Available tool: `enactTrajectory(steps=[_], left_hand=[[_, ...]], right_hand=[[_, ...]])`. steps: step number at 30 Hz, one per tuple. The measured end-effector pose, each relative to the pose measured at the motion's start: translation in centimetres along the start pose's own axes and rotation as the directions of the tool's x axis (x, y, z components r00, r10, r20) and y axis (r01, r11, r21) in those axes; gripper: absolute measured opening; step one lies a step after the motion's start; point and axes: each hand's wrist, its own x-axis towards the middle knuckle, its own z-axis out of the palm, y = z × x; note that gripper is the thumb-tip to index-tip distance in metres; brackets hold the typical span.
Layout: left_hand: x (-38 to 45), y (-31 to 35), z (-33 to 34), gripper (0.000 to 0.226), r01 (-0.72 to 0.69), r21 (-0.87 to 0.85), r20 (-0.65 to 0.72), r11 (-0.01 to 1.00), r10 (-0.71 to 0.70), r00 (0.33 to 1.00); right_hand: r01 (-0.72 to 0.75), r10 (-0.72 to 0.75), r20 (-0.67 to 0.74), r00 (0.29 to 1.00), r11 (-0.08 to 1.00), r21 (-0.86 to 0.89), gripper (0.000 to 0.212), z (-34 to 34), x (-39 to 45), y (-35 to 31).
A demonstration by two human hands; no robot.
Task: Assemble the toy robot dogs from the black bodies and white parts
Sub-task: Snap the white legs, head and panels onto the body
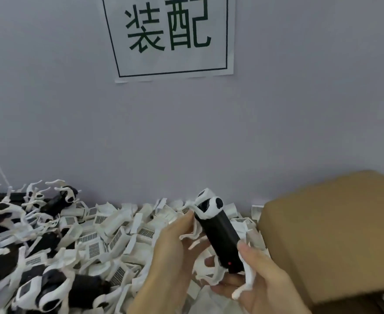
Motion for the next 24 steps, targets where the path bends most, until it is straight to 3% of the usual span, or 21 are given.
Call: enactTrajectory(steps=[2,5,8,12,14,18,21,24], left_hand=[[0.6,-0.1,-0.5,0.033,-0.070,0.093,-0.024,0.993,0.072,0.997],[1.2,-0.1,-0.9,0.037,-0.025,0.040,-0.149,0.999,0.030,0.988],[1.3,-0.6,-0.6,0.031,0.036,-0.060,-0.074,0.998,-0.041,0.996],[0.9,-2.0,0.1,0.030,0.013,0.266,0.060,0.964,-0.030,0.998],[0.5,-2.1,0.5,0.029,-0.027,0.319,0.142,0.947,-0.019,0.990],[0.4,-2.4,1.2,0.023,-0.003,0.113,0.223,0.994,-0.022,0.975],[0.7,-3.1,1.6,0.021,0.035,0.018,0.143,0.999,-0.037,0.989],[0.5,-3.2,1.6,0.017,0.017,0.003,0.154,1.000,-0.017,0.988]], right_hand=[[0.025,-0.028,-0.041,0.999,0.997,-0.072,0.012,-0.6,0.2,0.1],[0.078,-0.096,-0.148,0.984,0.989,-0.122,0.052,-1.2,0.7,0.8],[0.226,-0.269,-0.176,0.947,0.946,-0.231,0.053,-1.0,1.0,1.2],[0.342,-0.541,-0.130,0.831,0.681,-0.647,0.033,-1.1,0.8,1.7],[0.311,-0.608,-0.124,0.785,0.558,-0.769,0.045,-1.4,0.9,2.2],[0.213,-0.657,-0.074,0.750,0.347,-0.913,0.076,-1.4,1.5,3.4],[0.195,-0.666,-0.040,0.745,0.275,-0.942,0.074,-1.0,1.5,4.0],[0.186,-0.666,-0.031,0.745,0.252,-0.950,0.065,-0.6,1.4,3.9]])
